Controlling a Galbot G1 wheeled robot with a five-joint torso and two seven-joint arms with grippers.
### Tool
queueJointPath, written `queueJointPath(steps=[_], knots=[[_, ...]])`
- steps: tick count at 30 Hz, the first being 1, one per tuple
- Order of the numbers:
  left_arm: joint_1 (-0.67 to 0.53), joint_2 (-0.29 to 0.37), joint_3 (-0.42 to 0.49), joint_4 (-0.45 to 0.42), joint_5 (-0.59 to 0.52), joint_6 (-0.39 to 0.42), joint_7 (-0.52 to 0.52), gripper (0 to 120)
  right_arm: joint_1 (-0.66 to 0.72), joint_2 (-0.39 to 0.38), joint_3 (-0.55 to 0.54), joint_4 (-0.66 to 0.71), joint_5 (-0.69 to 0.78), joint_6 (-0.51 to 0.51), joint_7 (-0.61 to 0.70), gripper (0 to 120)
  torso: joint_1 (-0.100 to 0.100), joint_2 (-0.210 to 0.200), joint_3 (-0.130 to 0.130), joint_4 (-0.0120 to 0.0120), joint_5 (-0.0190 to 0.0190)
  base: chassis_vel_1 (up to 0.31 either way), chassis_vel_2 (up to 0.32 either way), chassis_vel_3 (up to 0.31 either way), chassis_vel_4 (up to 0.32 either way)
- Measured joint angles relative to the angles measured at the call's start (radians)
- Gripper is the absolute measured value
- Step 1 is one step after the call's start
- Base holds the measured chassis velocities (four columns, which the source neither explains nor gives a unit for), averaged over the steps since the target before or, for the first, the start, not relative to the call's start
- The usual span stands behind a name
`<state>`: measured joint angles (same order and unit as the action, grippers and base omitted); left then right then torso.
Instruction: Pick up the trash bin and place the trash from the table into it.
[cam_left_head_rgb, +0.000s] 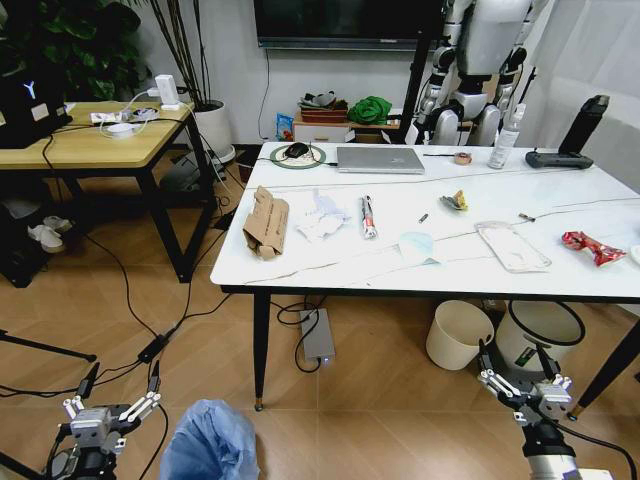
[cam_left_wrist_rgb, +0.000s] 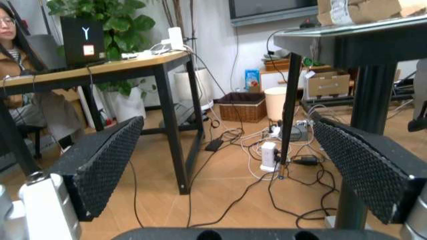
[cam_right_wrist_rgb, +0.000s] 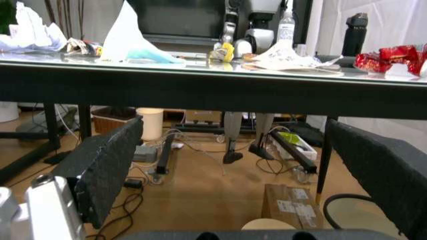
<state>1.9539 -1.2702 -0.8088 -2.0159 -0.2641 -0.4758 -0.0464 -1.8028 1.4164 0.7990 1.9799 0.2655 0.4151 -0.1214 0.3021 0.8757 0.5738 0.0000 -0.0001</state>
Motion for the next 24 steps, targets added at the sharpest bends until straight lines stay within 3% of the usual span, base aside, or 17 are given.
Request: queueJointPath(steps=[24], knots=[[-0.003, -0.006, -0.001, 0.011, 0.0, 0.001, -0.002, 100, 0.016, 0.012, -0.015, -0.012, -0.007, 0.0, 0.0, 100, -0.048, -0.114, -0.066, 0.0, 0.0, 0.0, 0.0, 0.0, 0.0]])
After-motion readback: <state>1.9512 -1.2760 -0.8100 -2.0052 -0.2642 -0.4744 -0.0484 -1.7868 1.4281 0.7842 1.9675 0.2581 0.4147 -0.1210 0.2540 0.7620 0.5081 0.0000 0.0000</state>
